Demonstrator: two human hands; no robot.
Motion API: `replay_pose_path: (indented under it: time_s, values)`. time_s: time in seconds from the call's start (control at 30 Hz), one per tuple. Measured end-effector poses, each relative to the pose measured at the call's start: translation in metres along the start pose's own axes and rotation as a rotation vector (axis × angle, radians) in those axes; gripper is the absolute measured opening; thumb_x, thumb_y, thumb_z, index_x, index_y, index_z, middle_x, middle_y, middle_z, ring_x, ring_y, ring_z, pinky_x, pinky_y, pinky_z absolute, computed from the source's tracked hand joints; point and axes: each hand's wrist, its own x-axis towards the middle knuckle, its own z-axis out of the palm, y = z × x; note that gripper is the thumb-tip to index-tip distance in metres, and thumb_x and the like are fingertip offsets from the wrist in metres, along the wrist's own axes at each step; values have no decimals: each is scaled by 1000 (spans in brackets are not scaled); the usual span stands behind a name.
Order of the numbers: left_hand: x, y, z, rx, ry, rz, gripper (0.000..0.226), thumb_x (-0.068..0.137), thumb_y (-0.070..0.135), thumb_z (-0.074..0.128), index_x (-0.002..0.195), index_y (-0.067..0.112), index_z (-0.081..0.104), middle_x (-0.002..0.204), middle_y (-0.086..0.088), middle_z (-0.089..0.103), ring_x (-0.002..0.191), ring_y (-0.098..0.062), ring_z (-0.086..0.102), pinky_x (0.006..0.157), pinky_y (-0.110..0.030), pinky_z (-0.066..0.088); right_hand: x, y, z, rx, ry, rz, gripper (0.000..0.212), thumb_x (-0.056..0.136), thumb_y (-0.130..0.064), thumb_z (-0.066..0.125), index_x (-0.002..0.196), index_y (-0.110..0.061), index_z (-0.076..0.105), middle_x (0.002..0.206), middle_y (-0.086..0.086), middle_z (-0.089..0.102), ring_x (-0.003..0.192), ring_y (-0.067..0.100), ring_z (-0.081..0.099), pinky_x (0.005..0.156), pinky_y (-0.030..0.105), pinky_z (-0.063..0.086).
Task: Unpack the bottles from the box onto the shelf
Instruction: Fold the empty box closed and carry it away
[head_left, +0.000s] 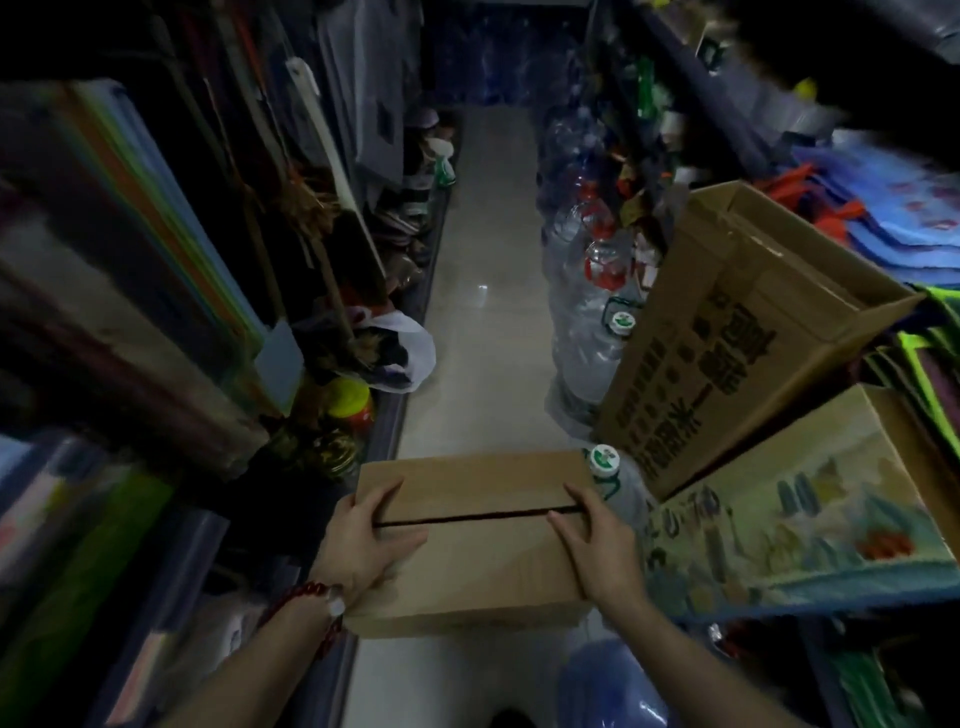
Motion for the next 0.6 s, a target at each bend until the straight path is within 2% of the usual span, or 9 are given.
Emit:
replay_pose_path:
  time_s: [0.17,0.33,0.4,0.53,0.6]
  values:
    - [88,-16,-3,-48,-54,-20,85,64,43,82,138,38,40,141,-11,36,126,-31,44,104,-36,38,83,-7,37,-6,-55,39,42,90,-29,61,128,-13,54,124,10,62,112,27,58,89,28,43]
    - [178,-43,7,-34,-108,9,90,57,51,81,136,32,44,139,-9,46,126,-26,47,102,-32,40,155,2,89,-17,-54,88,41,92,-31,58,129,-16,51,119,11,63,105,26,59,81,27,44]
    - [212,-59,18,-34,-102,17,89,56,48,83,135,29,46,137,-7,49,125,-24,48,102,-30,40,180,16,114,-51,-37,117,43,92,-32,57,132,-19,49,119,13,61,104,28,58,80,29,44]
    - [273,-95,52,-41,-123,30,83,62,36,85,135,26,46,137,-9,47,122,-24,48,97,-29,40,225,52,169,-81,-21,175,46,94,-35,53,137,-22,43,127,11,58,111,29,57,87,31,43]
    - [304,-117,72,-37,-155,1,87,61,40,84,136,27,43,137,-10,47,121,-26,49,97,-32,42,247,75,198,-82,-28,188,48,94,-35,52,139,-23,41,127,11,57,110,29,57,86,30,42]
